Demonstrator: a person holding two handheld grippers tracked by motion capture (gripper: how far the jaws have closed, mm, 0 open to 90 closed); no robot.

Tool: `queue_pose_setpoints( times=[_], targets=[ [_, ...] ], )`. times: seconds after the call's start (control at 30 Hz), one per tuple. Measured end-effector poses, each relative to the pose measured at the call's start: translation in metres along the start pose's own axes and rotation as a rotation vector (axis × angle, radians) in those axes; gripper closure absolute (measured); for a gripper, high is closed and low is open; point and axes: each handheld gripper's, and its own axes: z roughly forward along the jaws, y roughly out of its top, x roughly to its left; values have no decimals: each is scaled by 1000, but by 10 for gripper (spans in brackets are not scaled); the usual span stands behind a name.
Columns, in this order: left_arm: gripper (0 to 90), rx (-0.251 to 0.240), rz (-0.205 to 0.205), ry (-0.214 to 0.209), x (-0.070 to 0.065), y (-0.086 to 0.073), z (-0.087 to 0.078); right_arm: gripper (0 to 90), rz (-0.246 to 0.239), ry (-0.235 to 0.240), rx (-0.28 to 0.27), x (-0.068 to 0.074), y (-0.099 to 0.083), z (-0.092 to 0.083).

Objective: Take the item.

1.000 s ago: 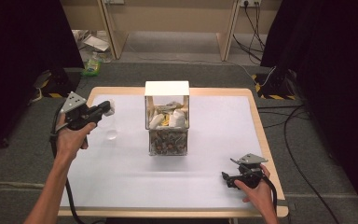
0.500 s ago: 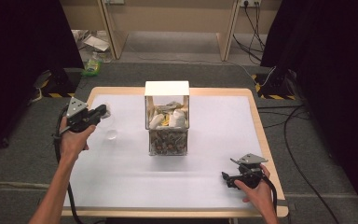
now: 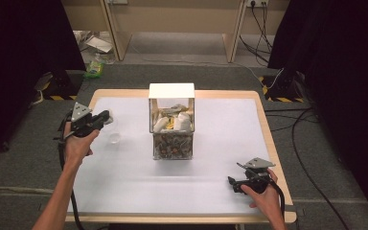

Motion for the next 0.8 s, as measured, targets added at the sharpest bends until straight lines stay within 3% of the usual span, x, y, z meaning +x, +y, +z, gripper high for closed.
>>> queue_pose_setpoints(
  times=[0.8],
  targets=[
    [874, 56, -22, 24, 7, -24, 16, 33, -3, -1, 0, 0, 0, 0]
  ],
)
